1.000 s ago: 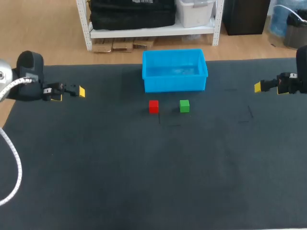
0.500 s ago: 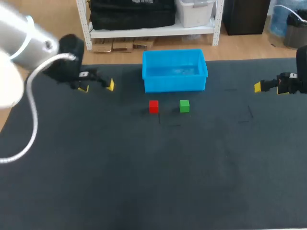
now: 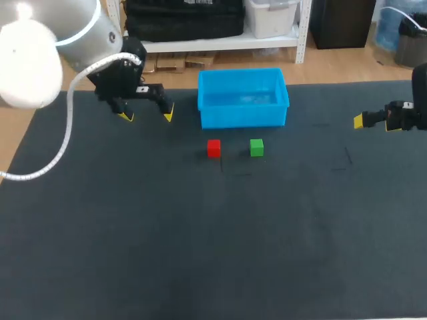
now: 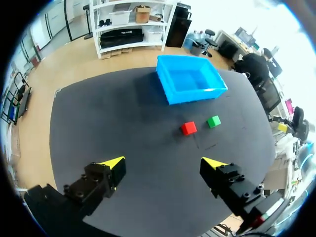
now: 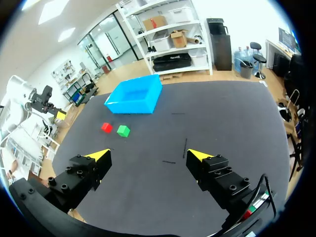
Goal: Use the left arm to pick the red cube and place it into the blue plastic box first, then use the right arm to grasp the green cube and put it into the same blue plastic box after the first action is fully finished.
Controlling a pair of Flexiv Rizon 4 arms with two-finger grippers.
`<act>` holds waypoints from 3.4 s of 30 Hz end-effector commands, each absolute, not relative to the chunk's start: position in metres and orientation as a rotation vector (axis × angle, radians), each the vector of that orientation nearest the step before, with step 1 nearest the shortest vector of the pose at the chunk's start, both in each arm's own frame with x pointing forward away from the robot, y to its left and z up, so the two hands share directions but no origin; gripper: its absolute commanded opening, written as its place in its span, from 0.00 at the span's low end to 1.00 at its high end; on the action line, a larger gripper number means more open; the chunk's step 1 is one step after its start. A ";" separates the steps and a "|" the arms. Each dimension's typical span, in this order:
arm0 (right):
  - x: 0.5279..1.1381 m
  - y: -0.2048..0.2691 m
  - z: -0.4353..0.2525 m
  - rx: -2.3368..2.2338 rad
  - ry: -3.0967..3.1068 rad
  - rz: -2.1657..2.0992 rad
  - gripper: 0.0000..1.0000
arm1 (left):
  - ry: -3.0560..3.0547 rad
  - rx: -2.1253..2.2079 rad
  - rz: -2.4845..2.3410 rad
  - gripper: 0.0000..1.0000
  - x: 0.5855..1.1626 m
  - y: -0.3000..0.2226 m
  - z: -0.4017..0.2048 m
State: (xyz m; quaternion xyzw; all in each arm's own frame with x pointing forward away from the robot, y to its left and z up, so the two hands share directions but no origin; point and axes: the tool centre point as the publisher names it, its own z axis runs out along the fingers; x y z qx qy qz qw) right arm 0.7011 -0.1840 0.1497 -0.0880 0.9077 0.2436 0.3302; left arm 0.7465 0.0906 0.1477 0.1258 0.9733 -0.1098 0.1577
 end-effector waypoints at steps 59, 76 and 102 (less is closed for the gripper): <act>0.701 -0.184 0.150 -0.231 2.374 0.637 1.00 | 2.886 0.154 -0.114 1.00 0.791 -0.031 0.095; 0.701 -0.184 0.150 -0.231 2.374 0.637 1.00 | 2.864 0.068 -0.131 1.00 0.787 -0.033 0.087; 0.701 -0.184 0.150 -0.231 2.374 0.637 1.00 | 2.997 -0.063 -0.166 1.00 0.807 -0.041 0.015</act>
